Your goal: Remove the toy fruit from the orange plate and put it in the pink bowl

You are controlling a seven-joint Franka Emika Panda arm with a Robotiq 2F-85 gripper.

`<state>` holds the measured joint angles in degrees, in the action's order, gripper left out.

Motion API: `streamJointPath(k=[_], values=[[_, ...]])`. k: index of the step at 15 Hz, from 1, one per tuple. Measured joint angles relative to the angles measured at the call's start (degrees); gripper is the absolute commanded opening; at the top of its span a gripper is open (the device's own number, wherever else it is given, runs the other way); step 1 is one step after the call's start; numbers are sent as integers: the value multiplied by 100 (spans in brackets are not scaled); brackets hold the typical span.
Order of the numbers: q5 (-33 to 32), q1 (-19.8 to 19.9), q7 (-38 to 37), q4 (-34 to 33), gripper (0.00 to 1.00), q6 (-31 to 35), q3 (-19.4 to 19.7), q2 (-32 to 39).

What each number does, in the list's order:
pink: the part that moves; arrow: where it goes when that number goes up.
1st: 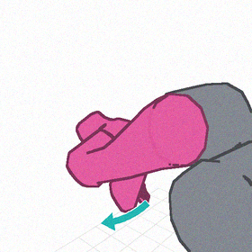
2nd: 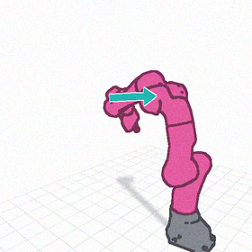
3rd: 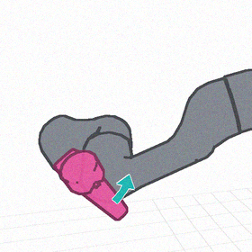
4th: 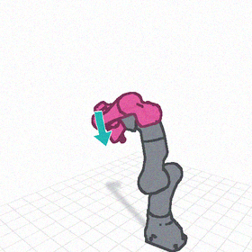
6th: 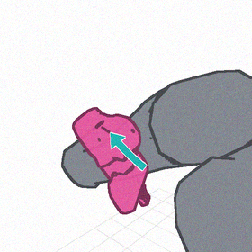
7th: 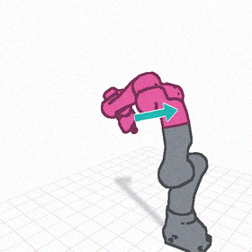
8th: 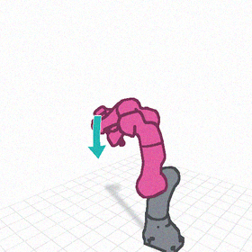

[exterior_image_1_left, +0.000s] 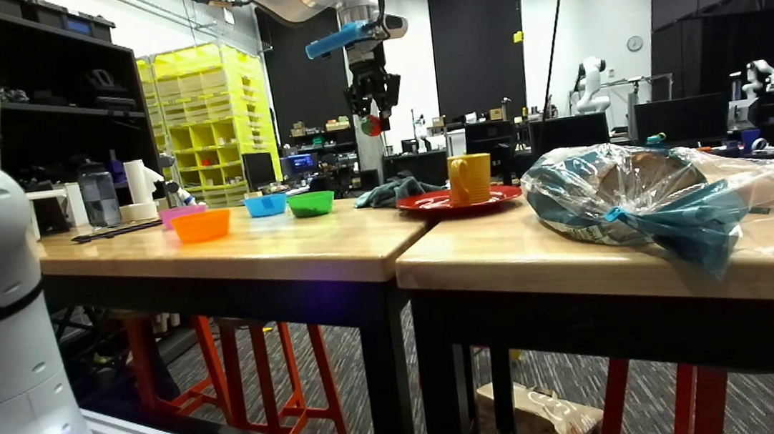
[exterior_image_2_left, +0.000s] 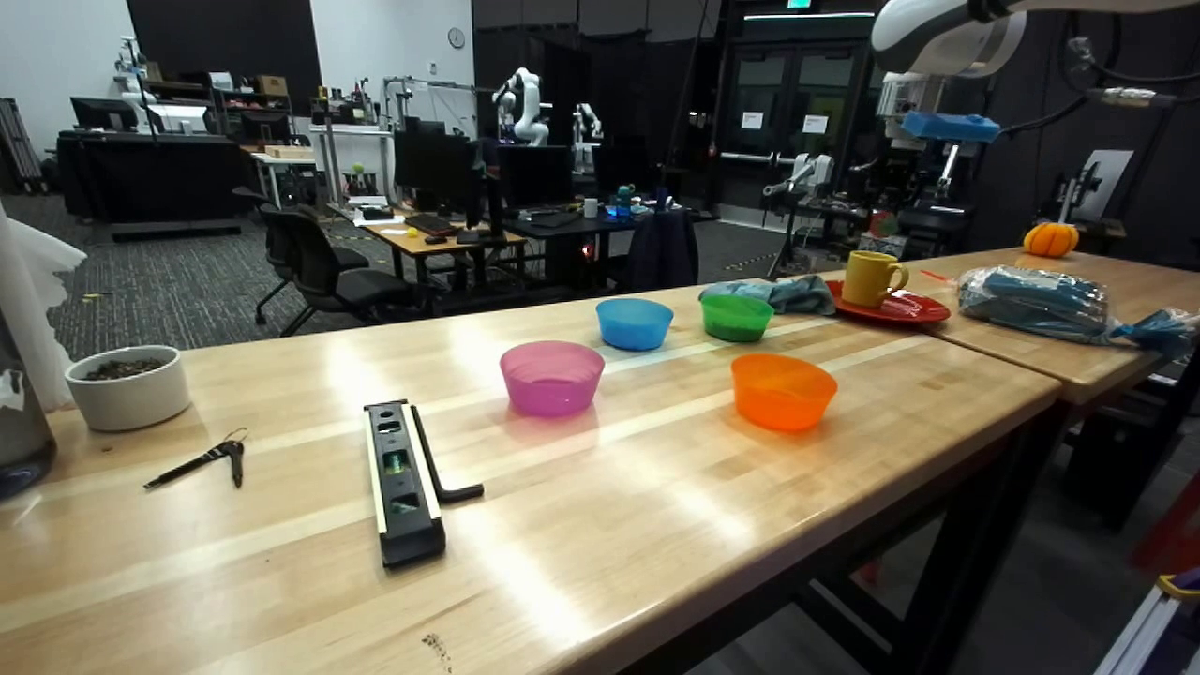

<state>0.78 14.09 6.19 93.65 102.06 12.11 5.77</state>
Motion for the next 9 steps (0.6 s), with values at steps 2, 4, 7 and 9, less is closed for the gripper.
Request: streamJointPath(k=[2, 4, 7, 9], values=[[59, -10, 389, 481, 22, 2, -35, -445], [84, -58, 658, 989, 22, 17, -49, -862], [86, -224, 873, 1838, 22, 101, -92, -1502], [85, -370, 925, 2389, 22, 142, -158, -1931]])
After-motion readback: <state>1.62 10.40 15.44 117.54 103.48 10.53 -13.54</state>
